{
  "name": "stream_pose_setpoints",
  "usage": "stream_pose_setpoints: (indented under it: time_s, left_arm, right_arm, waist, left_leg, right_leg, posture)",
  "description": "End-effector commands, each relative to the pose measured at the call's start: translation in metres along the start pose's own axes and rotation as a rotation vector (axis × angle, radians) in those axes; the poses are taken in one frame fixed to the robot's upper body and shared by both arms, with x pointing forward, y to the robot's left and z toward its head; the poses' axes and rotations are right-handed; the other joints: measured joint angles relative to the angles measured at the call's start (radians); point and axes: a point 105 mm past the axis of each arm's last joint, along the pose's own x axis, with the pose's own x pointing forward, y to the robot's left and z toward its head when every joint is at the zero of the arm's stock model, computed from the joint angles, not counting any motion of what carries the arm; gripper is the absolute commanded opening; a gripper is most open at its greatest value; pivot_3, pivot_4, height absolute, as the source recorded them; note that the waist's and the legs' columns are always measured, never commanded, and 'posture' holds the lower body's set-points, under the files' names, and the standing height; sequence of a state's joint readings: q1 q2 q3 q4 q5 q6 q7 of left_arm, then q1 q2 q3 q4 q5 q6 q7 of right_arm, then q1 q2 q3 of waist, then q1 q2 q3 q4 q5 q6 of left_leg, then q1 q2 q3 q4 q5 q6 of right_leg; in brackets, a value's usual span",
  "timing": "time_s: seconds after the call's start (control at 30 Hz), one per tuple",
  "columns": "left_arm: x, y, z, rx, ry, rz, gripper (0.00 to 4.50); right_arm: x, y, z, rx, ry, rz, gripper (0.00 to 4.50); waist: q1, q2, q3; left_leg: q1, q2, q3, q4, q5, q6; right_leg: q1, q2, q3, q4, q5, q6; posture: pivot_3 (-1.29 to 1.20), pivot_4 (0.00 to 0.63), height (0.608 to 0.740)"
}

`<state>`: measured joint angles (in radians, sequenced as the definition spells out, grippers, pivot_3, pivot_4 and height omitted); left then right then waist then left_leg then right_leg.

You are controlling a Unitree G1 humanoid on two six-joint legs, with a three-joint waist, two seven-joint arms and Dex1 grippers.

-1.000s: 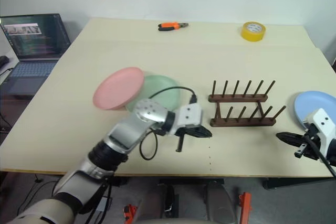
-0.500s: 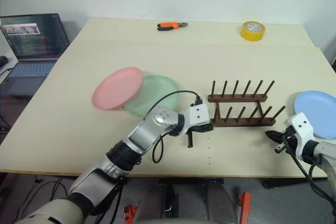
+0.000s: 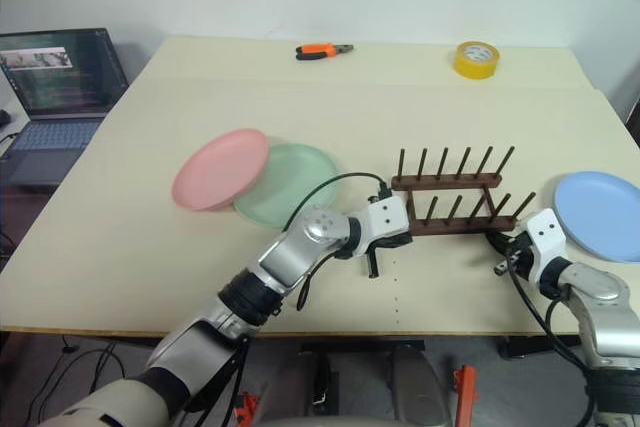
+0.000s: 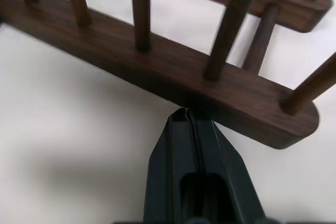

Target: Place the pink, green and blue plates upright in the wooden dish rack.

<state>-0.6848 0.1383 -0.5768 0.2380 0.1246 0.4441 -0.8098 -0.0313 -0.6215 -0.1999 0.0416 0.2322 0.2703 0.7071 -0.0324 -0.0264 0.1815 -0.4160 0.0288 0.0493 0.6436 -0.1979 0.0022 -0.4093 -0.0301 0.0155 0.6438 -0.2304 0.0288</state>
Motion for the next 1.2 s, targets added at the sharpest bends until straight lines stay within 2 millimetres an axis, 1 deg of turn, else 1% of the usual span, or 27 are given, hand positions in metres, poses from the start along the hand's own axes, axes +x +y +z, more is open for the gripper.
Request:
stream_pose_setpoints:
  time_s: [0.03, 0.13, 0.4, 0.53, 0.63, 0.83, 0.93, 1.1, 1.2]
  left_arm:
    - [0.0, 0.009, 0.006, 0.027, -0.014, 0.057, 0.04]
    - [0.003, 0.014, 0.005, 0.042, 0.003, 0.093, 0.04]
    - [0.002, 0.039, -0.005, 0.088, 0.065, 0.233, 0.04]
    - [-0.002, 0.052, -0.007, 0.086, 0.076, 0.304, 0.04]
    - [-0.005, 0.061, -0.005, 0.038, 0.047, 0.355, 0.04]
    - [-0.005, 0.058, -0.006, 0.035, 0.045, 0.352, 0.04]
    - [-0.005, 0.055, -0.006, 0.036, 0.044, 0.34, 0.04]
    - [-0.004, 0.045, -0.001, 0.052, 0.016, 0.283, 0.04]
    - [-0.005, 0.038, 0.005, 0.052, -0.017, 0.237, 0.04]
  right_arm:
    - [0.005, -0.005, 0.011, -0.036, -0.058, -0.038, 0.0]
    - [0.011, -0.001, 0.016, -0.045, -0.085, -0.032, 0.0]
    - [0.025, 0.013, 0.025, -0.046, -0.13, -0.001, 0.0]
    - [0.029, 0.015, 0.028, -0.048, -0.137, 0.008, 0.0]
    - [0.031, 0.016, 0.029, -0.051, -0.143, 0.014, 0.0]
    - [0.039, 0.015, 0.035, -0.076, -0.152, 0.009, 0.0]
    - [0.039, 0.014, 0.035, -0.084, -0.148, 0.005, 0.0]
    - [0.026, 0.012, 0.025, -0.088, -0.086, 0.055, 0.0]
    - [0.017, 0.007, 0.017, -0.093, -0.037, 0.052, 0.0]
  waist:
    - [0.001, 0.0, 0.0]
    - [0.002, 0.0, 0.0]
    - [0.002, 0.0, 0.0]
    - [0.001, 0.0, 0.0]
    - [0.001, 0.0, 0.0]
    - [0.003, 0.001, 0.0]
    - [0.004, 0.001, 0.0]
    - [0.005, 0.001, 0.0]
    - [0.006, 0.001, 0.0]
  left_leg:
    - [0.0, 0.0, 0.0, 0.0, 0.0, 0.0]
    - [0.0, 0.0, 0.0, 0.0, 0.0, 0.0]
    - [-0.001, 0.0, 0.0, -0.002, 0.0, 0.0]
    - [0.0, 0.0, 0.0, -0.001, 0.0, 0.0]
    - [0.0, 0.0, 0.0, -0.001, 0.0, 0.0]
    - [-0.001, 0.0, 0.001, -0.002, 0.0, 0.0]
    - [-0.001, 0.0, 0.001, -0.003, 0.0, 0.0]
    - [-0.001, 0.0, 0.001, -0.003, 0.0, 0.0]
    - [-0.001, 0.0, 0.001, -0.003, 0.0, 0.0]
  right_leg:
    - [0.0, 0.0, 0.0, 0.0, 0.0, 0.0]
    - [0.0, 0.0, 0.0, 0.0, 0.0, 0.0]
    - [0.0, 0.0, 0.0, 0.0, 0.0, 0.0]
    - [0.0, 0.0, 0.0, 0.0, 0.0, 0.0]
    - [0.0, 0.0, 0.0, 0.0, 0.0, 0.0]
    - [-0.001, 0.0, 0.0, 0.0, 0.0, 0.0]
    - [-0.001, 0.0, 0.0, 0.0, 0.0, 0.0]
    - [-0.001, 0.0, 0.0, 0.0, 0.0, 0.0]
    - [-0.001, 0.0, 0.0, -0.001, 0.0, 0.0]
  posture:
    - [0.0, 0.15, 0.74]
    - [0.0, 0.15, 0.74]
    - [0.0, 0.15, 0.74]
    - [0.0, 0.15, 0.74]
    - [0.0, 0.15, 0.74]
    - [0.0, 0.15, 0.74]
    - [0.0, 0.15, 0.74]
    - [0.0, 0.15, 0.74]
    - [0.0, 0.15, 0.74]
